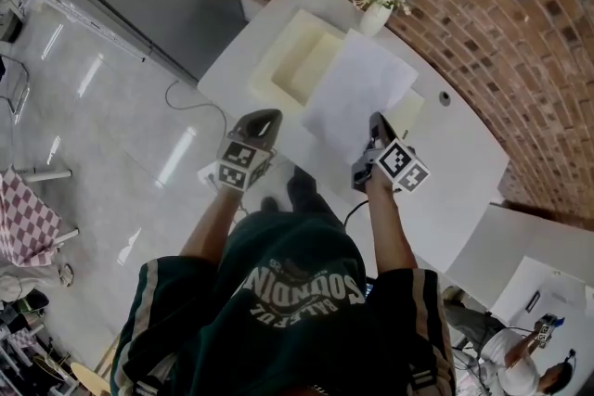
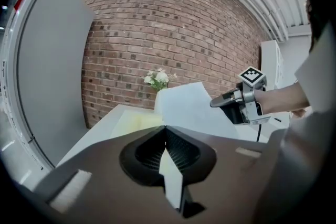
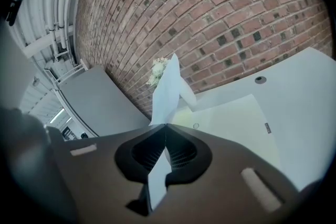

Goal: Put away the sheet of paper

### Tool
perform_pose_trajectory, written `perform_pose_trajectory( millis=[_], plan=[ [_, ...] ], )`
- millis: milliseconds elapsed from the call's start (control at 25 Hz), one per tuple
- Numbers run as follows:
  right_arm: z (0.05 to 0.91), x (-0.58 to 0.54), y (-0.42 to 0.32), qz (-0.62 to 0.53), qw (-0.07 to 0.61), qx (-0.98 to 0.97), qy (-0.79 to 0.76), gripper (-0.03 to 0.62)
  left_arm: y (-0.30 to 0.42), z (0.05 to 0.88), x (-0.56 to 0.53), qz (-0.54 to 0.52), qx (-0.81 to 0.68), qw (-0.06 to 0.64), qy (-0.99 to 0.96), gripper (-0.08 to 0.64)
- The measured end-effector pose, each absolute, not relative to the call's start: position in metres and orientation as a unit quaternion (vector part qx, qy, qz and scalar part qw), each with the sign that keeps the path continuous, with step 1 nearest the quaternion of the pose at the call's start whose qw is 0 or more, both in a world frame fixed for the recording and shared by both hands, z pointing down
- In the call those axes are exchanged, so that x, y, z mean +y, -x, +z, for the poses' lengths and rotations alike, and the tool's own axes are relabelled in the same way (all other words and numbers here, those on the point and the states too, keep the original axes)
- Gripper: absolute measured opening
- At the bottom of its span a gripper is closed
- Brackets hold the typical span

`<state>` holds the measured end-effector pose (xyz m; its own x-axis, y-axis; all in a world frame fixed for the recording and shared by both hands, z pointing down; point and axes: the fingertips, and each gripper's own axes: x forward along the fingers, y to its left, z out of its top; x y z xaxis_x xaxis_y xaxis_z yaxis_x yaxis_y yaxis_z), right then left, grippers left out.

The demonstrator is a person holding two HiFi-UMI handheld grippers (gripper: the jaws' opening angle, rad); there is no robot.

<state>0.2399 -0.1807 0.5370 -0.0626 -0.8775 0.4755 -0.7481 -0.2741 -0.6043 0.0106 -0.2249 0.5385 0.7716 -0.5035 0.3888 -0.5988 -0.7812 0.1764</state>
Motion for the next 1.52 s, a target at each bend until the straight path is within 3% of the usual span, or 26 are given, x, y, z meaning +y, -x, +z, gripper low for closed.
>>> perform_pose_trajectory(
  millis=[1000, 1520],
  plan=[
    [0.593, -0.183, -0.347, -0.477, 0.078, 0.536, 0.692, 0.002, -0.115, 0.573, -0.260, 0.207, -0.243, 0.170, -0.932, 0.011],
    [0.660, -0.175, -0.345, -0.548, 0.072, 0.503, 0.664, 0.002, -0.105, 0.594, -0.259, 0.233, -0.258, 0.189, -0.919, 0.011]
  ],
)
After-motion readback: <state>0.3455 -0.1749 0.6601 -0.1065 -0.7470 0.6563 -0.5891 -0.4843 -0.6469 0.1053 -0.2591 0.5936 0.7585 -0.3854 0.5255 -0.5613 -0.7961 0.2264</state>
